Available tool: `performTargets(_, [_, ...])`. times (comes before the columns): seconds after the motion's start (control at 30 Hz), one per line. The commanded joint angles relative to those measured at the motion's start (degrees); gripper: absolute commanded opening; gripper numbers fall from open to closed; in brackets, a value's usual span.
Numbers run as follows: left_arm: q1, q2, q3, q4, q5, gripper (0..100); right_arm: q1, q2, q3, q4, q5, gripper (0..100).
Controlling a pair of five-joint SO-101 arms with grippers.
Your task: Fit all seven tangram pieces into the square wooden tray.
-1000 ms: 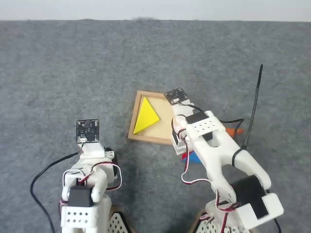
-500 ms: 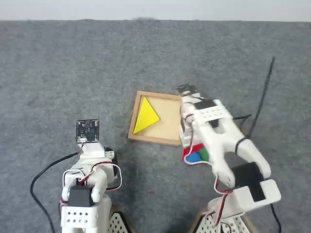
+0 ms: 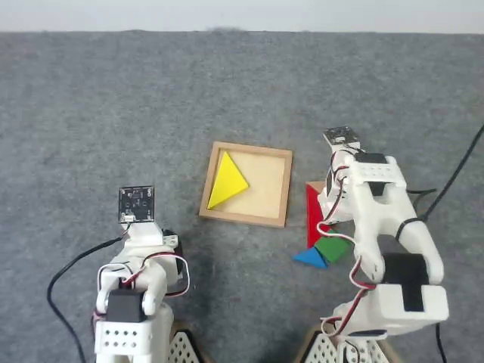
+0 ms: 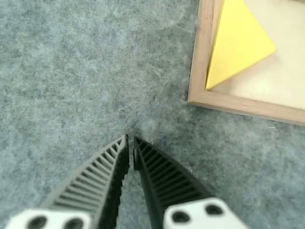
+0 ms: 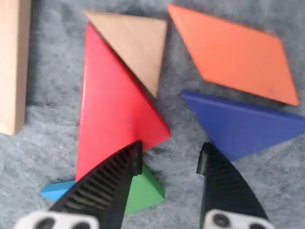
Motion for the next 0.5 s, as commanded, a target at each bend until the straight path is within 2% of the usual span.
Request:
performTargets(0.0, [-0.4, -1.1, -0.7, 0.3, -0.9, 1, -3.7, -10.9, 2.5, -1.0, 0.4, 19.5])
performTargets(0.23, [-0.4, -1.1, -0.7, 0.3, -0.9, 1, -15.2, -29.1, 12.3, -1.2, -7.6, 25.3])
performTargets(0.47, [-0.4, -1.1, -0.7, 0.3, -0.9, 1, -15.9, -20.7, 15.5, -9.1, -8.4, 25.3])
